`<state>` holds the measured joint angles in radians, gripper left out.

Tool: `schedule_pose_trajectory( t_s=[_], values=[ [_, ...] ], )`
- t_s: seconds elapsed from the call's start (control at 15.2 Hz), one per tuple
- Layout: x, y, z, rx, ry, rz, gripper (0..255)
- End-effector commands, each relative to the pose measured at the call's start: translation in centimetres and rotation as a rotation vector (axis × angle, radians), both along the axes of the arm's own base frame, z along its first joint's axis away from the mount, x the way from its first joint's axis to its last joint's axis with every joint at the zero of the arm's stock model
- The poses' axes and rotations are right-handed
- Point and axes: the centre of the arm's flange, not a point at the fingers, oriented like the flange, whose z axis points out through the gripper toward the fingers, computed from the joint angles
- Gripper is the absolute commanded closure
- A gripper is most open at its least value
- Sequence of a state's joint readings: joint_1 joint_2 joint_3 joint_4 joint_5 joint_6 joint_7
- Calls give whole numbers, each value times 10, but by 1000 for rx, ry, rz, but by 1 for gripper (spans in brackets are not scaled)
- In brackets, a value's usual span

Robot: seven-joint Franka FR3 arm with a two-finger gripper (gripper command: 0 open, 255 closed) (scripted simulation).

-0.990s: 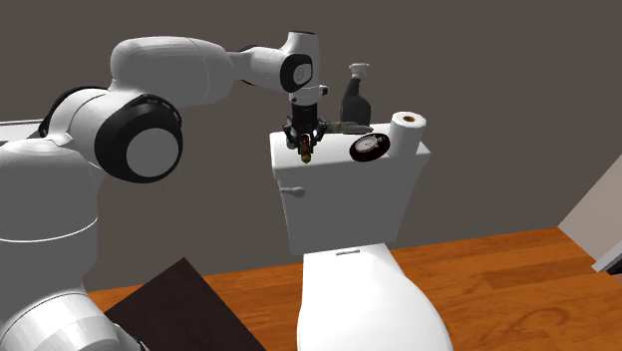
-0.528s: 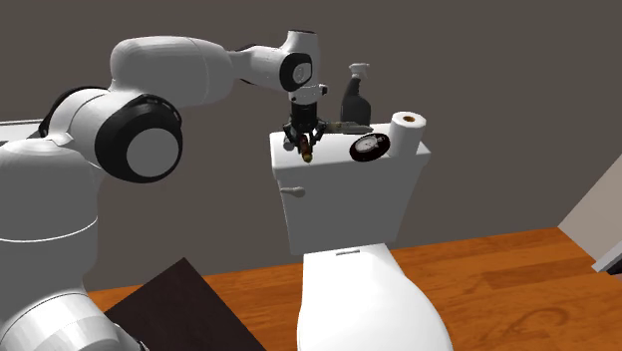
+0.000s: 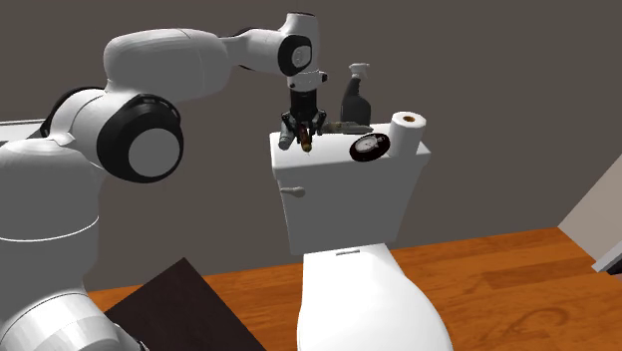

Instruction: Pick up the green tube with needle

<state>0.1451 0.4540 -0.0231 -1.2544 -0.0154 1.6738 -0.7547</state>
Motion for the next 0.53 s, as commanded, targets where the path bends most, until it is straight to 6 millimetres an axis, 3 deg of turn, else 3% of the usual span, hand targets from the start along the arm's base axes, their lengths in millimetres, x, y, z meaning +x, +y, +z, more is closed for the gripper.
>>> schedule_pose_trajectory(
  t_s=[0.0, 0.33, 0.46],
  values=[
    [0, 1, 11, 0, 0, 0, 255],
    [0, 1, 37, 0, 0, 0, 255],
    [0, 1, 38, 0, 0, 0, 255]
  ],
)
